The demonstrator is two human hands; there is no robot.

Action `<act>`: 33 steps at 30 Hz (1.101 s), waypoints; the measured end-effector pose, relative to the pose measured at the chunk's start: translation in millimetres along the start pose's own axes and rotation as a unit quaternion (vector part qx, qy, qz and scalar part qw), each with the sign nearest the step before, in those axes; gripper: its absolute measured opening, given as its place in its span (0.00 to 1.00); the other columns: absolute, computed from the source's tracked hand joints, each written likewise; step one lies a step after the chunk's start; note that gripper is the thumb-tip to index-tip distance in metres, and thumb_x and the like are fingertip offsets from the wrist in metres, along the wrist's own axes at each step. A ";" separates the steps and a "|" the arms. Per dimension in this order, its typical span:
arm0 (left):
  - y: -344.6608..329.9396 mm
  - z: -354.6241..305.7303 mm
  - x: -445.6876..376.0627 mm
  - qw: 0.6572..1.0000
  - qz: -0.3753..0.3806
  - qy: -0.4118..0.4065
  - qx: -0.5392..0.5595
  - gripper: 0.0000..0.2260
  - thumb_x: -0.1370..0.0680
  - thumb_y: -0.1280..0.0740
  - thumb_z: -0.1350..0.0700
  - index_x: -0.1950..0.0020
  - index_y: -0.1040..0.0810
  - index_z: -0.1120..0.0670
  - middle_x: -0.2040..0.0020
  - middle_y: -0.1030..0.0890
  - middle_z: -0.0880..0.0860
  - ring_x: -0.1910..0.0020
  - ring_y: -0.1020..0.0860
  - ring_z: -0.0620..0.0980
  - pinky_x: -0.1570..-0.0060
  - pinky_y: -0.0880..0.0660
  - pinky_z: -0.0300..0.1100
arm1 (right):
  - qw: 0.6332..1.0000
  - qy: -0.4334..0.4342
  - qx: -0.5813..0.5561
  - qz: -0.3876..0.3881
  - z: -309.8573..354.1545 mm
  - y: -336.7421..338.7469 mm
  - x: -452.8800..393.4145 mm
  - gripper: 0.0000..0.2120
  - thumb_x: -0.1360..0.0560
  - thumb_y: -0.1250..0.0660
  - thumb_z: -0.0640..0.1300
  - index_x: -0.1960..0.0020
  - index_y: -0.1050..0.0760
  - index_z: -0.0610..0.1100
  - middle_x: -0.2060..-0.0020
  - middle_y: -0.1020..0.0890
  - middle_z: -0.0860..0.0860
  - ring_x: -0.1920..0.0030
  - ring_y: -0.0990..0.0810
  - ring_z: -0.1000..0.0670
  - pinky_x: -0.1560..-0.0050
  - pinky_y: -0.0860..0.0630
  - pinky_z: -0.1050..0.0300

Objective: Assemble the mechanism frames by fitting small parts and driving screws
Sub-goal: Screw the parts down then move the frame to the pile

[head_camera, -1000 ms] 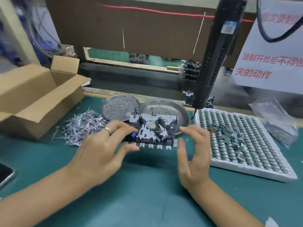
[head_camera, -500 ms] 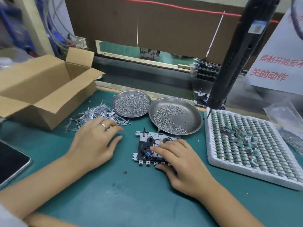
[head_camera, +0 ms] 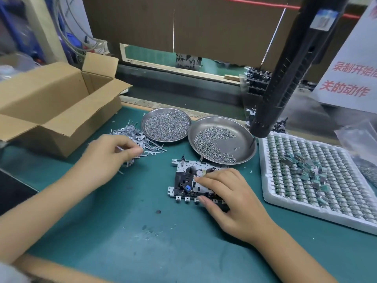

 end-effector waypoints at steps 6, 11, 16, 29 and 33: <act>-10.4 -0.2 4.4 0.952 0.112 0.114 0.261 0.06 0.30 0.30 0.51 0.63 0.15 0.50 0.70 0.24 0.44 0.69 0.31 0.42 0.68 0.32 0.33 | 0.999 0.001 -0.016 -0.038 -0.6 4.8 0.4 0.14 0.21 0.38 0.45 0.43 0.21 0.38 0.50 0.19 0.48 0.50 0.22 0.46 0.47 0.27 0.50; -48.2 -77.9 33.7 0.943 0.216 -0.153 0.202 0.04 0.33 0.30 0.51 0.61 0.16 0.47 0.63 0.18 0.46 0.63 0.23 0.39 0.60 0.28 0.29 | 0.987 -0.055 -0.085 -0.129 -11.8 20.6 3.4 0.14 0.21 0.41 0.41 0.38 0.24 0.39 0.45 0.22 0.51 0.44 0.24 0.51 0.41 0.28 0.55; -85.0 -106.3 43.0 0.915 0.234 -0.317 0.087 0.05 0.28 0.28 0.64 0.57 0.16 0.55 0.60 0.22 0.48 0.59 0.23 0.42 0.55 0.28 0.33 | 0.983 -0.099 -0.125 -0.091 -23.3 12.7 2.8 0.12 0.22 0.36 0.42 0.41 0.21 0.42 0.51 0.20 0.54 0.45 0.25 0.52 0.42 0.28 0.52; -92.1 -80.6 40.1 0.953 0.142 -0.235 0.129 0.06 0.28 0.30 0.48 0.52 0.18 0.42 0.57 0.20 0.38 0.58 0.24 0.40 0.48 0.35 0.39 | 0.957 -0.198 -0.175 -0.116 -39.8 12.9 7.2 0.07 0.30 0.29 0.39 0.53 0.16 0.42 0.66 0.18 0.47 0.58 0.27 0.57 0.55 0.28 0.63; -94.1 -76.1 40.5 0.955 0.150 -0.201 0.160 0.05 0.30 0.30 0.50 0.55 0.17 0.43 0.63 0.20 0.35 0.60 0.24 0.36 0.55 0.33 0.26 | 0.970 -0.157 -0.156 -0.102 -33.1 12.1 4.0 0.07 0.29 0.29 0.35 0.53 0.16 0.39 0.63 0.16 0.49 0.57 0.24 0.48 0.51 0.27 0.60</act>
Point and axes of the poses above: each hand's wrist, its own x-axis away from the middle knuckle, its own y-axis out of the back of the hand, z = x × y, the point moved 9 cm from there along -x, towards the middle knuckle
